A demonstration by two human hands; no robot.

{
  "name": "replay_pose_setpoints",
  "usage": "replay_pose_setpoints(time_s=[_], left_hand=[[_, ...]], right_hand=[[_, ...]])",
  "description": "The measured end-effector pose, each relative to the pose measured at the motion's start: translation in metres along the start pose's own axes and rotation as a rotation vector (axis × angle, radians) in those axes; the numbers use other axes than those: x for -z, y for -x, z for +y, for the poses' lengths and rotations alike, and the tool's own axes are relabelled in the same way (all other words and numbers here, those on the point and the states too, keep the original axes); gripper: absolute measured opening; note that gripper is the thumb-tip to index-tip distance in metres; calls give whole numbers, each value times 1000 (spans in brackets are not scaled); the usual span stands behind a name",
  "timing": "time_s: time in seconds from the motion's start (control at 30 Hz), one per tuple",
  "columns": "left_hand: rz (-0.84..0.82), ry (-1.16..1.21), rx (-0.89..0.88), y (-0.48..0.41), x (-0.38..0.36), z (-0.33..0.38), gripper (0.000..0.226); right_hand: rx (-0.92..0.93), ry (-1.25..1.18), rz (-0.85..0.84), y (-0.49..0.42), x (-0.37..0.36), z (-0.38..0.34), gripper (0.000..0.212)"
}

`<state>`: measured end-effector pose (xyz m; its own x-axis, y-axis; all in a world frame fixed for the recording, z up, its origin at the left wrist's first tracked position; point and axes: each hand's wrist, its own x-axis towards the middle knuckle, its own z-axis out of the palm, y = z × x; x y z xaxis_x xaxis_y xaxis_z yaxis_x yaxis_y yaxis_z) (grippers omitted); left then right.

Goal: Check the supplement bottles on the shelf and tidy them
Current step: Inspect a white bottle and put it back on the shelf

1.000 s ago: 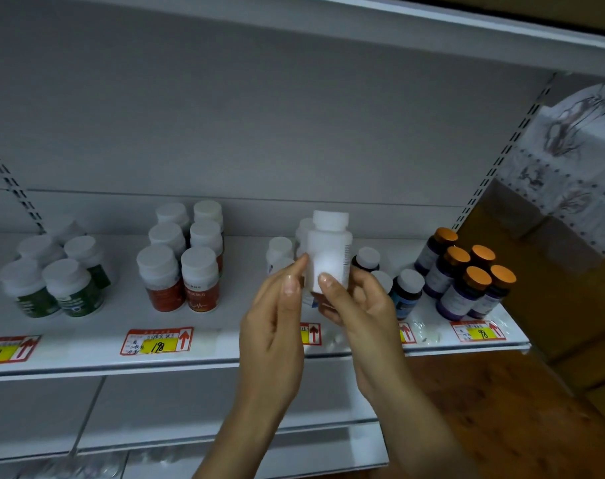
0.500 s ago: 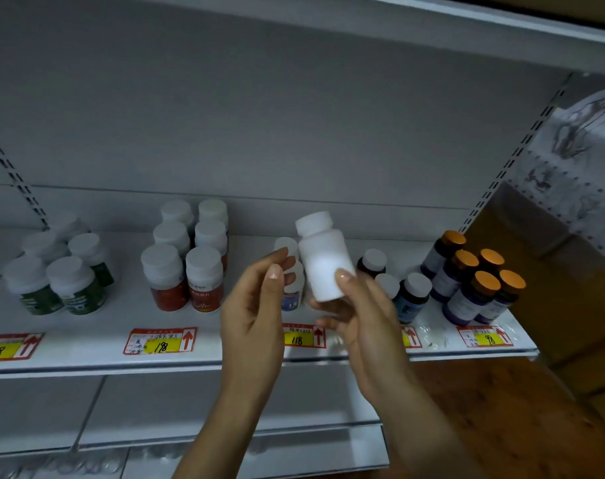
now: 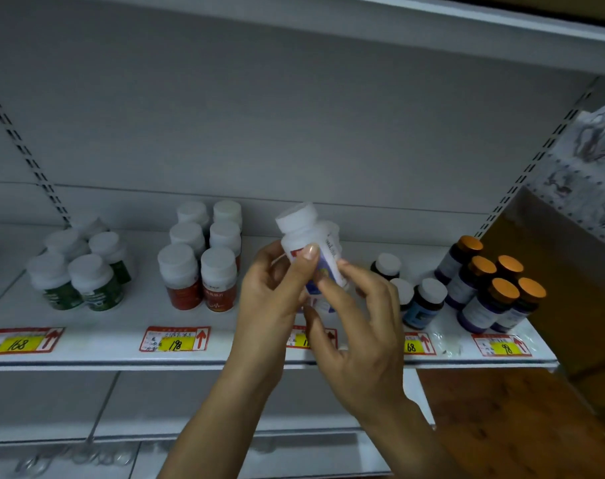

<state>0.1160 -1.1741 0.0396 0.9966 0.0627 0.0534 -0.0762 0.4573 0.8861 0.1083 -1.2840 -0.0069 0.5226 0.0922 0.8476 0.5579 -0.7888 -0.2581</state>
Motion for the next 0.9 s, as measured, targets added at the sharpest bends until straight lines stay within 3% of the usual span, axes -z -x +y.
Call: replay_pose_setpoints(time_s=[0.17,0.33,0.43,0.53,0.63,0.8,0.9], left_hand=[[-14,62,22,-10,8,3,40],[-36,83,41,-16,18,2,34],[38,-237,-160,-21,25,-3,32],[56,-586,-376,-25,29,-6,43],[55,-683,-497,-33,26,-6,47],[31,-625,-323,-53,18,-22,81],[15,-932,-415,-51,25,-52,67]], right_hand=[[132,3,-6,6,-7,-8,19],[121,-68,-62,4,-5,-10,18],[-67,-294,-53,-9,1,-10,25],[-350,-470,-147,-43,8,-4,47],[-347,-459,-359,-79,11,6,51],[-334,-369,-491,-135,2,34,26],[-406,-327,-368,-156,-20,62,25]])
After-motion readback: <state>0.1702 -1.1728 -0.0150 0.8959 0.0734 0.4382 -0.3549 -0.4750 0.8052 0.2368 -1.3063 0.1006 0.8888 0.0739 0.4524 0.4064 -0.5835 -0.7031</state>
